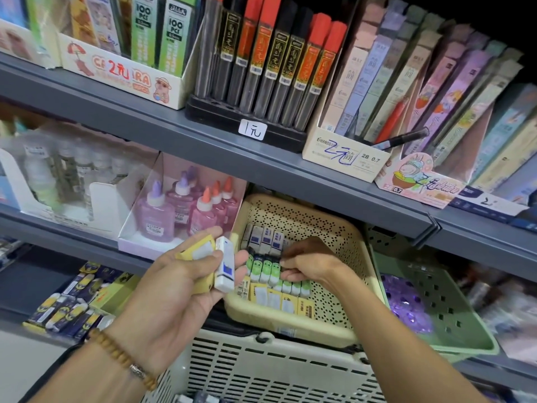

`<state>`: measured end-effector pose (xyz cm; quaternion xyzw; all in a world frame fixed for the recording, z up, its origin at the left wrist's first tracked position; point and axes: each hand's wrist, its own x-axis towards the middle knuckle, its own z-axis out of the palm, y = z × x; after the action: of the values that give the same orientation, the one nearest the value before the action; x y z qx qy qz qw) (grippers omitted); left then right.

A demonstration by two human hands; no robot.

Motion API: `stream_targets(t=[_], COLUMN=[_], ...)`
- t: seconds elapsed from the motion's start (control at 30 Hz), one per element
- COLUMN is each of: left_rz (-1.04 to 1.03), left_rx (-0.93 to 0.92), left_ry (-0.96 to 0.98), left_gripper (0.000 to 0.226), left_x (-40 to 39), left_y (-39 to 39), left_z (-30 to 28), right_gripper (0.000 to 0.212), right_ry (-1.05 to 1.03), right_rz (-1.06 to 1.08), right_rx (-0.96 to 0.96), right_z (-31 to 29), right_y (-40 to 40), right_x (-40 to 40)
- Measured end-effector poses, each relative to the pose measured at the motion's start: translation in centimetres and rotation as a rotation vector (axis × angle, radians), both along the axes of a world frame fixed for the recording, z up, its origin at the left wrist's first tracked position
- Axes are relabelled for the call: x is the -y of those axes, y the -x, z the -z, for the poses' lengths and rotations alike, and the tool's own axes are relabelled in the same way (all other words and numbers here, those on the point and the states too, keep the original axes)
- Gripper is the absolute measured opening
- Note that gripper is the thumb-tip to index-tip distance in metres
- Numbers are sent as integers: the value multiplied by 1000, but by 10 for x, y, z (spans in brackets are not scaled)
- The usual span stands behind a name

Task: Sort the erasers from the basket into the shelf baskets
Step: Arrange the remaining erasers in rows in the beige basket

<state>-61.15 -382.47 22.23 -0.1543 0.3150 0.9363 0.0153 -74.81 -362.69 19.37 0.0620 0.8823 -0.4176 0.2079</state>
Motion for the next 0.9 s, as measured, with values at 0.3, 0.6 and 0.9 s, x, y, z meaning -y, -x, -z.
stream_targets(t=[0.3, 0.6, 0.9], left_rz=[26, -3, 42], left_rx=[-63, 30, 129], left_ry=[59, 98, 34], left_gripper=[28, 33, 22], left_x=[-4, -7, -4], left_y=[1, -2, -2], left_z=[4, 6, -4], right_gripper=[39, 3, 16], right_ry=[234, 581, 44], right_rz=[-450, -124, 235], right_rx=[-343, -196, -234], right_z=[-51, -50, -7], right_y=[-70, -66, 31], right_x=[35, 30, -27])
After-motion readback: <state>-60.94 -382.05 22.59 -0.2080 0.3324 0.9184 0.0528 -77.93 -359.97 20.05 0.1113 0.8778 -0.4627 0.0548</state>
